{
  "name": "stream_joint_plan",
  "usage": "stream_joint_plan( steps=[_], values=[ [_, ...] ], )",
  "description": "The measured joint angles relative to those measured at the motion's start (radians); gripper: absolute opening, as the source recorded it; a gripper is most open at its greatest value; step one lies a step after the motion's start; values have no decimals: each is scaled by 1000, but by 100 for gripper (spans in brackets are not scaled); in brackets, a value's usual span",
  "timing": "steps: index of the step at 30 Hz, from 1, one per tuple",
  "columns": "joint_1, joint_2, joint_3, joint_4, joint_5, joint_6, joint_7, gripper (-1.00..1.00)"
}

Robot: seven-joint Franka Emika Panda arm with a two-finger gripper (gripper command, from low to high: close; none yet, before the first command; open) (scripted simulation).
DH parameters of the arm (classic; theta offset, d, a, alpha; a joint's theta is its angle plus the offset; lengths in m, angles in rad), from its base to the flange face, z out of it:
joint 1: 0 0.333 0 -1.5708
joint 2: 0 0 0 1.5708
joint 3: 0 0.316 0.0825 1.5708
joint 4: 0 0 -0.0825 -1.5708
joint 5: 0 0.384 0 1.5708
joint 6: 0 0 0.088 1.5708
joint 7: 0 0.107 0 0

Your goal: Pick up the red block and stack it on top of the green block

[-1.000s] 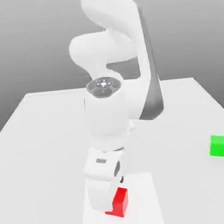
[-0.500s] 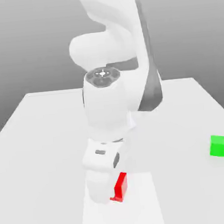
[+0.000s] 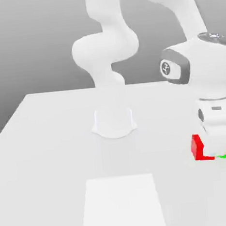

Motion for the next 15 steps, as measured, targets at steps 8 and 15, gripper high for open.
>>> stream_joint_plan(
  steps=[8,15],
  values=[
    [205,-16,88,-15,-5,0,176,-100],
    [215,146,64,-9,-68,154,230,100]
  ],
)
